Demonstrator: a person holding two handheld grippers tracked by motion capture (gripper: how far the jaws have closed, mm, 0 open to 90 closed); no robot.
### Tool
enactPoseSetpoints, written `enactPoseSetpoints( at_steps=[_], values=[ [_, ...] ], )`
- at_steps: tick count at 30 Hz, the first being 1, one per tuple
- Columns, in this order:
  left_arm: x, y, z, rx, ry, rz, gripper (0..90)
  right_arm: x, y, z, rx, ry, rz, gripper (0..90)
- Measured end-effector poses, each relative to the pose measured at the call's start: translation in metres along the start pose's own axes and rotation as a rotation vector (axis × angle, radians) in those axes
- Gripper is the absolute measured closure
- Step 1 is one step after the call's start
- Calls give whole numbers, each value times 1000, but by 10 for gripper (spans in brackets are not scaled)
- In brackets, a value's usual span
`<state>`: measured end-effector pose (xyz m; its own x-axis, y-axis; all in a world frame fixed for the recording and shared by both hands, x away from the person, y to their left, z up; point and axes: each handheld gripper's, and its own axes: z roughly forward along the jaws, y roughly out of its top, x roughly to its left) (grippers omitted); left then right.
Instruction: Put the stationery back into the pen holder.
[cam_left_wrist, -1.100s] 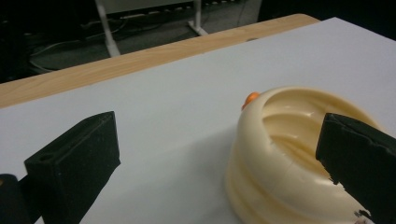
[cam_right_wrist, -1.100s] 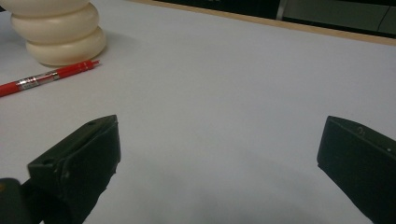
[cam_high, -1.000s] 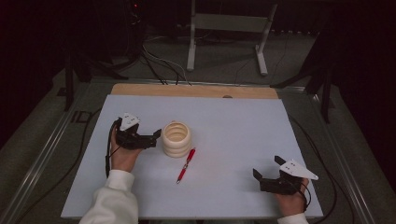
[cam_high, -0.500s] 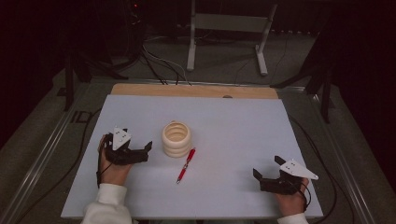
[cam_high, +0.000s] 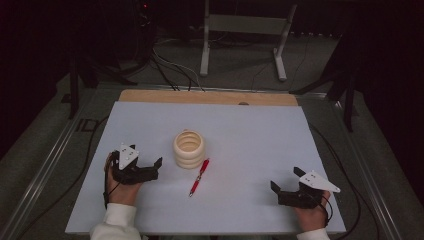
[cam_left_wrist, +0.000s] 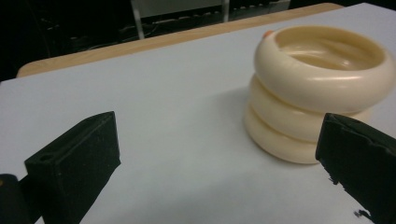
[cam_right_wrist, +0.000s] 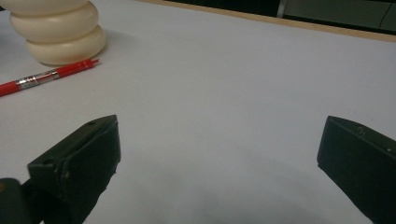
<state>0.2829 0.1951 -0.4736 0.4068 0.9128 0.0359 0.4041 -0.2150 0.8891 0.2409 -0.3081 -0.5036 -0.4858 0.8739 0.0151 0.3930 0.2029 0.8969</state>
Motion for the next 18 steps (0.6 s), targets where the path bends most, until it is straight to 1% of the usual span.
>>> enactPoseSetpoints(
  at_steps=[4, 5, 6, 8, 9, 11, 13, 18],
  values=[
    [-10, -1, 2, 18, -15, 4, 4, 0, 0, -1, 0, 0, 3, 0],
    [-10, -1, 2, 18, -15, 4, 4, 0, 0, -1, 0, 0, 3, 0],
    [-16, -2, 4, 31, -25, 6, 4, 0, 0, -1, -2, -1, 4, 0],
    [-22, -4, 6, 40, -38, 9, 8, -1, 0, -2, -4, -2, 4, 0],
    [-22, -4, 6, 40, -38, 9, 9, -1, 0, -2, -4, -2, 4, 0],
    [-30, -7, 8, 51, -51, 19, 8, -1, 0, -2, -2, -2, 6, 0],
    [-34, -8, 9, 60, -60, 29, 9, 0, 0, -2, -4, -1, 3, 0],
    [-46, -11, 11, 74, -79, 41, 8, -1, 0, -2, -5, -2, 4, 0]
  ],
)
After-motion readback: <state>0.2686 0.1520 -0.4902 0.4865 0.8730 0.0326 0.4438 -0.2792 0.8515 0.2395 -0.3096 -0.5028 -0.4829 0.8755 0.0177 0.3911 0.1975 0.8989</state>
